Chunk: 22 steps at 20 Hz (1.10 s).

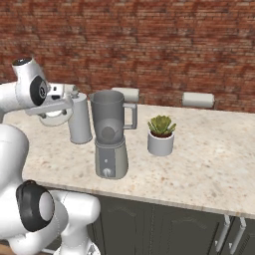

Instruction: Open the blender lid, put the apple in the blender, close the lid, and start the blender.

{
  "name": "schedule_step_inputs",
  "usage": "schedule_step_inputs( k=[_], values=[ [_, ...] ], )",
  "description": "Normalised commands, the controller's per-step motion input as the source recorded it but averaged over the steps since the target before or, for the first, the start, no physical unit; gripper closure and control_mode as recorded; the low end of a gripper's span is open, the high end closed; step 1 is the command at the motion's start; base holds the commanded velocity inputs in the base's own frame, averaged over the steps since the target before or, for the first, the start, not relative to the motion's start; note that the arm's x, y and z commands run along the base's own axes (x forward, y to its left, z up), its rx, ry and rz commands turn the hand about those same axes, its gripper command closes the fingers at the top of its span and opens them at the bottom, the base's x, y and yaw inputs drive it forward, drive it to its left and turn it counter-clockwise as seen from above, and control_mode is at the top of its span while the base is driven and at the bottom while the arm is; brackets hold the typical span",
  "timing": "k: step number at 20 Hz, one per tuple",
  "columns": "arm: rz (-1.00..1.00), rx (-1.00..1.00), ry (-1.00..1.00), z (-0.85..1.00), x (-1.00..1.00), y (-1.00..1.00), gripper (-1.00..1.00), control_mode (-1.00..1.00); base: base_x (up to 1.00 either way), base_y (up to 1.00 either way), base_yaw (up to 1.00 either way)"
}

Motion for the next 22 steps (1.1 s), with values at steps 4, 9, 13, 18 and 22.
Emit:
schedule_step_inputs(
  k=[4,9,13,18,22],
  values=[
    [-0.07,0.0,-0.05,1.0,0.0,-0.3,1.0,-1.0,0.0,0.0,0.0],
    [-0.07,0.0,-0.01,0.82,0.0,-0.42,1.0,-1.0,0.0,0.0,0.0],
    [-0.07,0.0,0.0,0.5,0.0,-0.56,1.0,-1.0,0.0,0.0,0.0],
    [-0.08,0.06,0.0,0.04,0.0,-0.67,1.0,-1.0,0.0,0.0,0.0],
    [-0.06,0.07,0.0,0.05,0.0,-0.63,1.0,-1.0,0.0,0.0,0.0]
  ],
)
